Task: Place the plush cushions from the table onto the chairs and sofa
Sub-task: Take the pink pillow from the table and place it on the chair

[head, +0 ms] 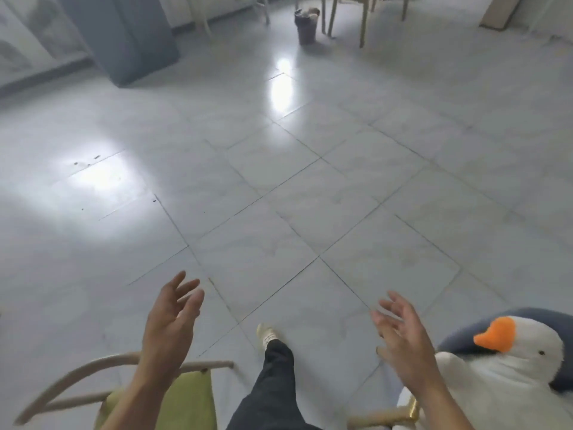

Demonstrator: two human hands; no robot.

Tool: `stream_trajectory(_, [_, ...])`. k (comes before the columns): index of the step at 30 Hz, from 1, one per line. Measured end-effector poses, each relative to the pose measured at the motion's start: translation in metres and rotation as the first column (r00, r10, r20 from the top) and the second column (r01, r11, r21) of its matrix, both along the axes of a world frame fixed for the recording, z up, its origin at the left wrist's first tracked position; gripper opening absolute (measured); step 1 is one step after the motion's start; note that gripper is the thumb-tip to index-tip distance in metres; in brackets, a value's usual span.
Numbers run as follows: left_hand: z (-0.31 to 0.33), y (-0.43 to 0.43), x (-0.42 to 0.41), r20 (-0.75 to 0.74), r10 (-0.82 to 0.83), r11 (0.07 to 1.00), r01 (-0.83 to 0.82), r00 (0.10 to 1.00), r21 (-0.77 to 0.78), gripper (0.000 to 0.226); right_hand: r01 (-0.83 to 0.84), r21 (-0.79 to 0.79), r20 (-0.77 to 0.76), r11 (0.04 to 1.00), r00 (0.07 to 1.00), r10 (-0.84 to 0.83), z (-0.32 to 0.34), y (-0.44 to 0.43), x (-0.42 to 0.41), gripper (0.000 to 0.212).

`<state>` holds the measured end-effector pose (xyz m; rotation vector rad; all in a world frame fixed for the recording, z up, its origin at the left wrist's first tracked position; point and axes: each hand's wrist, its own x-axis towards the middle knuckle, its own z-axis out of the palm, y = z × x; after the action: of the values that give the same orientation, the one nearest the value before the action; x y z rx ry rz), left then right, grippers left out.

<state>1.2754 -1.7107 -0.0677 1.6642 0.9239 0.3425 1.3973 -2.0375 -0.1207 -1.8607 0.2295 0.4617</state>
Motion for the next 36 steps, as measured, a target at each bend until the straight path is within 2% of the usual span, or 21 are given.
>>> stream_trajectory(6, [-0.021,0.099,-0.001,0.036,0.31,0.945,-0.304,0.95,-0.119,0.047,-0.313,-0.079,0.083,0.946,0.944,0.319,0.017,0.144,0.089,0.049])
stream_trajectory(17, [0.008,0.296,0.039,0.117,0.565,0.823,-0.567,0.817,-0.019,0.049,-0.531,-0.052,0.263,0.846,0.81,0.524,0.071,0.404,0.22,0.049])
stream_trajectory(21, [0.015,0.353,0.033,0.153,0.684,0.723,-0.691,0.713,-0.014,0.049,-0.603,-0.016,0.285,0.798,0.762,0.582,0.068,0.501,0.242,0.049])
stream_trajectory(26, [0.016,0.426,0.016,0.17,0.84,0.522,-0.853,0.515,0.001,0.043,-0.716,0.003,0.284,0.698,0.669,0.686,0.051,0.65,0.262,0.048])
stream_trajectory(28, [0.022,0.455,0.01,0.165,0.888,0.431,-0.902,0.428,0.024,0.043,-0.785,0.025,0.278,0.619,0.6,0.75,0.048,0.72,0.264,0.049])
stream_trajectory(30, [0.033,0.479,-0.002,0.165,0.928,0.333,-0.942,0.335,0.044,0.045,-0.867,0.015,0.261,0.499,0.485,0.835,0.053,0.793,0.257,0.051])
stream_trajectory(36, [0.057,0.509,-0.049,0.205,0.979,-0.017,-0.998,-0.005,0.06,0.049,-0.999,-0.036,0.314,0.029,0.016,0.949,0.085,0.983,0.167,0.054])
